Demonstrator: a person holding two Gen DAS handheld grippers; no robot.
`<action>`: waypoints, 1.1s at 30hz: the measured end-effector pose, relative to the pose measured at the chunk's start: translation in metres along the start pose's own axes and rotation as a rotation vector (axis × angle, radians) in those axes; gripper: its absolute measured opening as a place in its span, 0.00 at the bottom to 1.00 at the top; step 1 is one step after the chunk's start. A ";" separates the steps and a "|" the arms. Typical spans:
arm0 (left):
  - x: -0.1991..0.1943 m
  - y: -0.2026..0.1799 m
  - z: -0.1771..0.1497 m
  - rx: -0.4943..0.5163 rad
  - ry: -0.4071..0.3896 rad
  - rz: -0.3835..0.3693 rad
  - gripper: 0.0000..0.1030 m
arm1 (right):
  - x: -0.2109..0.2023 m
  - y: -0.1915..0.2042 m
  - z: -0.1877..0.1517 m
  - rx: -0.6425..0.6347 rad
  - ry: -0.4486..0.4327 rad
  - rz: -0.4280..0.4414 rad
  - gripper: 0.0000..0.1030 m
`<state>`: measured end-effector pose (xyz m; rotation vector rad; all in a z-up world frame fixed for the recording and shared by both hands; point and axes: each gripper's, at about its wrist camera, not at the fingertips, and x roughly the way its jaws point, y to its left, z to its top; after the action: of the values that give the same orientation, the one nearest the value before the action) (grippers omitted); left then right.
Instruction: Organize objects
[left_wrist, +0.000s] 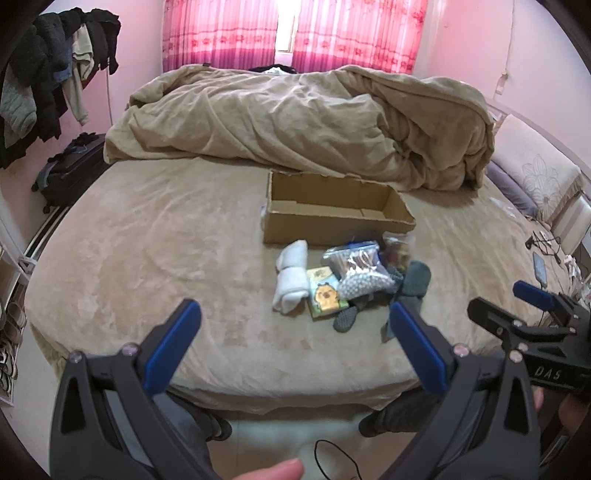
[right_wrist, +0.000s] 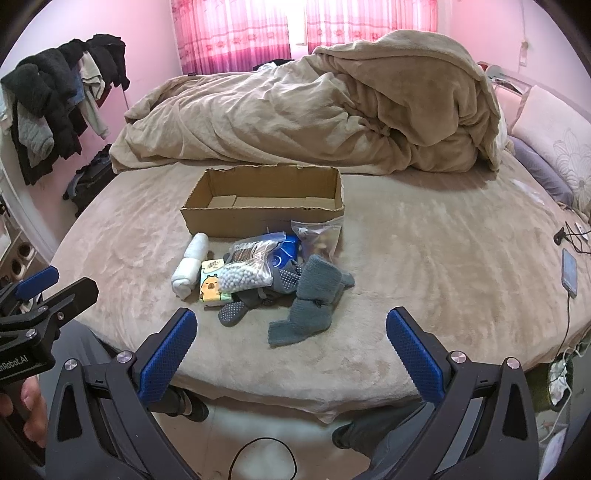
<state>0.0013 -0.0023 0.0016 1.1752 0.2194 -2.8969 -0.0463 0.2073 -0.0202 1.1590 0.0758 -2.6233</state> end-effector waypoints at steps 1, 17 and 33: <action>0.000 0.000 0.001 -0.002 0.001 -0.001 1.00 | 0.000 0.000 0.000 0.001 0.000 0.000 1.00; 0.003 0.004 0.003 -0.008 0.003 -0.007 1.00 | 0.002 -0.001 0.001 -0.001 0.000 -0.001 1.00; 0.005 0.005 0.004 -0.007 0.007 -0.012 1.00 | 0.005 -0.005 0.003 0.005 0.004 -0.001 1.00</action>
<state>-0.0042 -0.0080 0.0002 1.1869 0.2371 -2.9010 -0.0529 0.2108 -0.0220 1.1659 0.0710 -2.6236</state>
